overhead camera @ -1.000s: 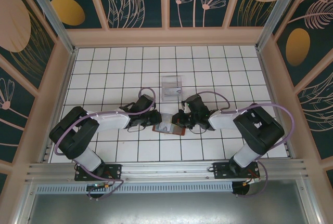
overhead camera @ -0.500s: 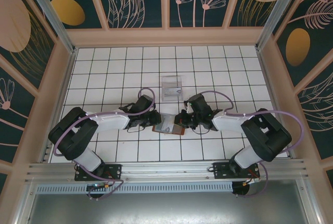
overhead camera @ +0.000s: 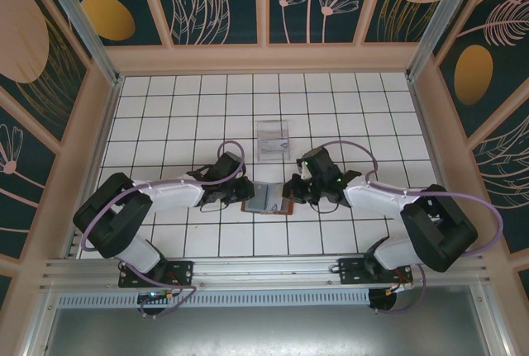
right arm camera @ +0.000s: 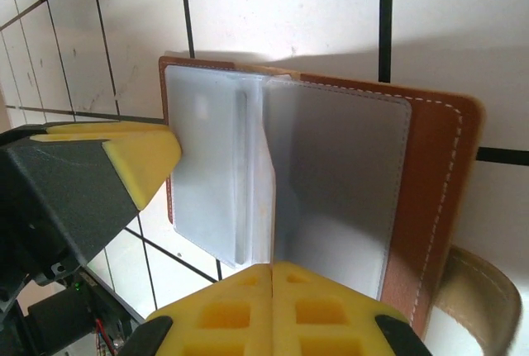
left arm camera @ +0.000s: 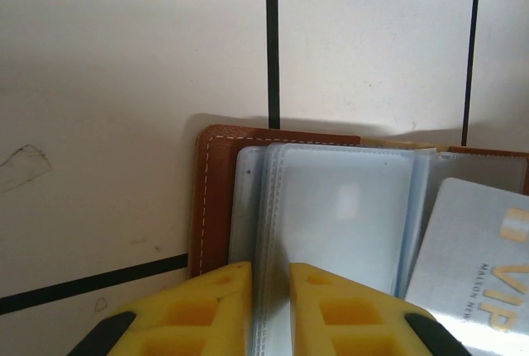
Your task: Take the credit cards out of the card holder
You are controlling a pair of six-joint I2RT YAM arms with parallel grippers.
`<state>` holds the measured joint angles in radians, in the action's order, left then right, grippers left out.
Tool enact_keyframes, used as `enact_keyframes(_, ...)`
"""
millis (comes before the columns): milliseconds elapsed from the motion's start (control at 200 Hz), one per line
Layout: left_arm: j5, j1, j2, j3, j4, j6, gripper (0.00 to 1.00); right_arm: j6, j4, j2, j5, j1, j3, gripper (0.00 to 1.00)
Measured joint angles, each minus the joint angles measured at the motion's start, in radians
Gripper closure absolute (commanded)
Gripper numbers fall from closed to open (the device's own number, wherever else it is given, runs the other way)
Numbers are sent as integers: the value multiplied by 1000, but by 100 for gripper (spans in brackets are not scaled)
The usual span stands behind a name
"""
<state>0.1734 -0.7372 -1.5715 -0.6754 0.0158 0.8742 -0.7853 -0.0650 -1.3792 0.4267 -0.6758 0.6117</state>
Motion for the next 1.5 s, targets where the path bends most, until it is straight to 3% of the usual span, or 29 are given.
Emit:
enact_keyframes(255,3,0,12,19,-16,28,79,130,-159,0,-74,3,147,98)
enact_keyframes(561,2,0,29,31,-11,43,75,446,-354,-14,-188,8,383,98)
enact_keyframes(731,-7,0,48,34,21,49,71,682,-429,-53,-230,9,477,100)
enact_keyframes(1151,-31,-1,64,28,59,48,66,1435,-528,-164,-343,12,627,100)
enact_keyframes(1501,-57,-1,64,-8,124,32,61,1761,-672,-331,-367,14,823,100)
